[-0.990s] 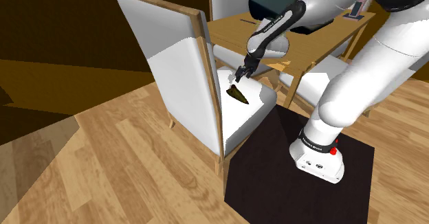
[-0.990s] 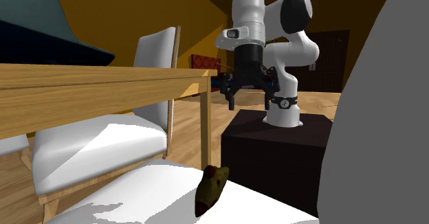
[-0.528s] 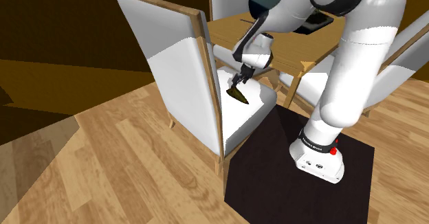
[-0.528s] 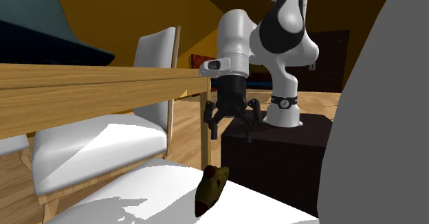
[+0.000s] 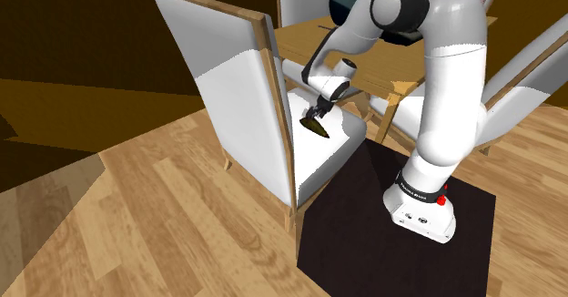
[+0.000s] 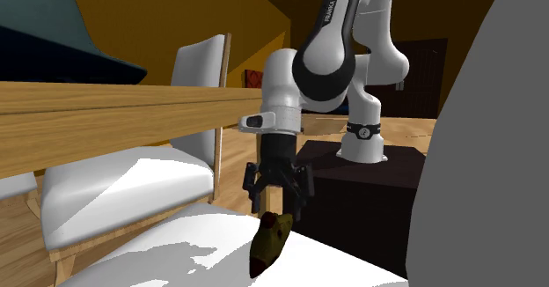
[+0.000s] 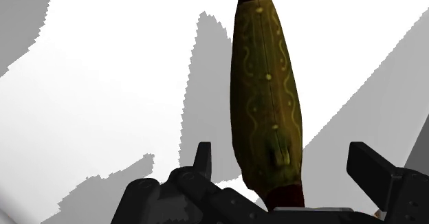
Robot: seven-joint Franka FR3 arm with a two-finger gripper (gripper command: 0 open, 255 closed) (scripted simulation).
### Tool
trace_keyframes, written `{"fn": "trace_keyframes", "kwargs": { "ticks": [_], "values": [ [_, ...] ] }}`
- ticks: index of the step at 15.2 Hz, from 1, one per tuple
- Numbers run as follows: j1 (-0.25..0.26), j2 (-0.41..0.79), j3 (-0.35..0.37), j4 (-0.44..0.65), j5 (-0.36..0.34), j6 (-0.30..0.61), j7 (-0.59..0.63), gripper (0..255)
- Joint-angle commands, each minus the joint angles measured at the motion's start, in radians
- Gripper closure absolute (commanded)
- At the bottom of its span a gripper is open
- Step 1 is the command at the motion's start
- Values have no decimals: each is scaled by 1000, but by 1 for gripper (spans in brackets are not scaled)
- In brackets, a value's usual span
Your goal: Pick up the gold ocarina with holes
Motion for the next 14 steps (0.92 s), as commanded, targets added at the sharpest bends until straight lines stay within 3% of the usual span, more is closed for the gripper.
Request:
{"fn": "trace_keyframes", "kwargs": {
  "ticks": [1, 4, 6, 7, 14],
  "values": [
    [-18, 28, 21, 18, 51, 9, -49, 0],
    [-46, 82, 55, 53, 136, 23, -135, 0],
    [-45, 82, 54, 53, 136, 22, -136, 0],
    [-45, 79, 53, 50, 135, 22, -134, 255],
    [-45, 78, 54, 49, 137, 23, -136, 255]
  ]
}}
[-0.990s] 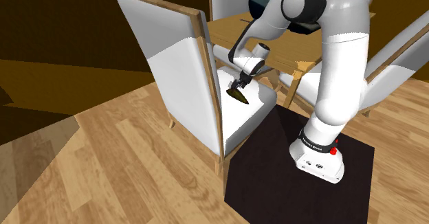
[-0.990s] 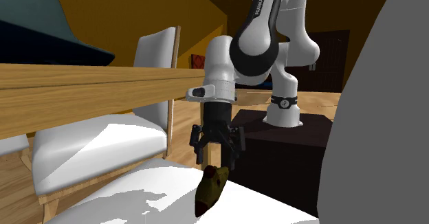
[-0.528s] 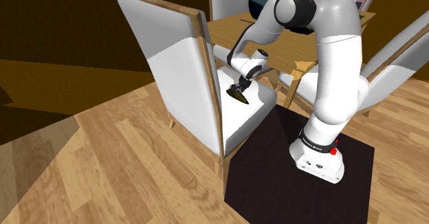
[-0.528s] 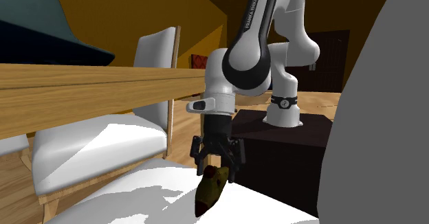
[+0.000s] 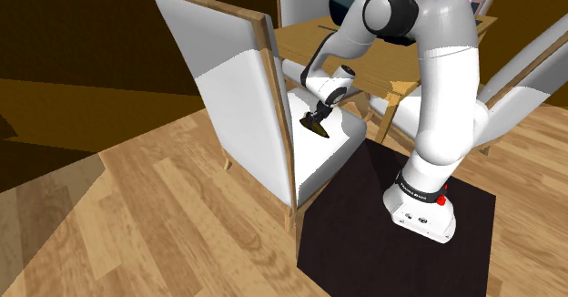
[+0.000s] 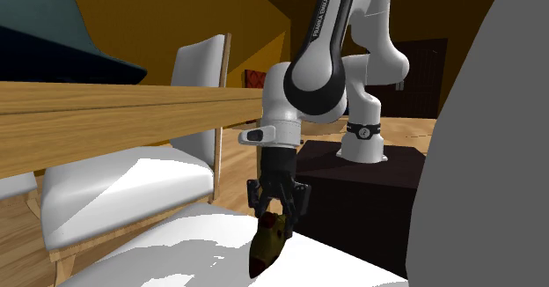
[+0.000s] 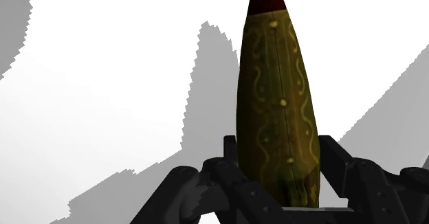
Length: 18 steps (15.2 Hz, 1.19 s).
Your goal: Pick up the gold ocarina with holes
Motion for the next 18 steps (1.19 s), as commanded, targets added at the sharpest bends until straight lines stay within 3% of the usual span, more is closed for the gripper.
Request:
{"fn": "trace_keyframes", "kwargs": {
  "ticks": [1, 2, 18],
  "values": [
    [0, 1, 1, -1, 0, 0, 0, 255],
    [0, 5, 1, 3, 0, -1, 0, 255],
    [133, -220, -165, -127, -384, -70, 369, 255]
  ]
}}
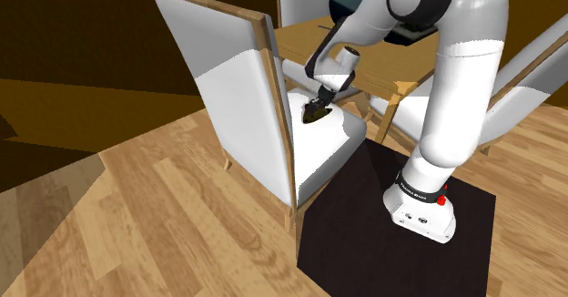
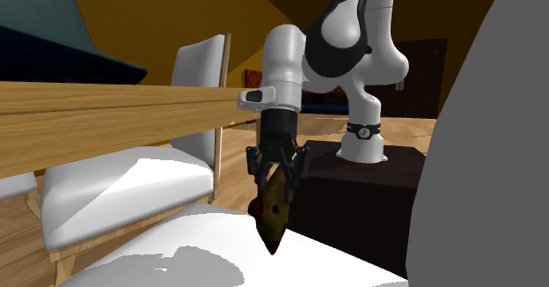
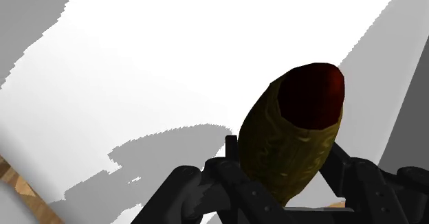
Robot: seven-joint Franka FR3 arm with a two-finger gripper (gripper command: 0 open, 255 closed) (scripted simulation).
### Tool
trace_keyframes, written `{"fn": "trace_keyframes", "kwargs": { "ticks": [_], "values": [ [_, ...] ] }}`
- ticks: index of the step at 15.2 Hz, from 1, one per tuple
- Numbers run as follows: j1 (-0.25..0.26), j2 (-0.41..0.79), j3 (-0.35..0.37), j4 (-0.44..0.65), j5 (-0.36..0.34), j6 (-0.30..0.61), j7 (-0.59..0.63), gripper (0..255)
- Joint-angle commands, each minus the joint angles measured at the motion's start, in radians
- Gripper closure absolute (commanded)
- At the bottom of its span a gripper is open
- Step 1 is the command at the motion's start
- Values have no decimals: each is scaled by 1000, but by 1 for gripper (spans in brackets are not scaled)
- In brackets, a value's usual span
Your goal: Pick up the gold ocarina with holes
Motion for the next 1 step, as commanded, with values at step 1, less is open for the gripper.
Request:
{"fn": "trace_keyframes", "kwargs": {
  "ticks": [1],
  "values": [
    [5, -8, -7, -4, -16, -3, 14, 255]
  ]
}}
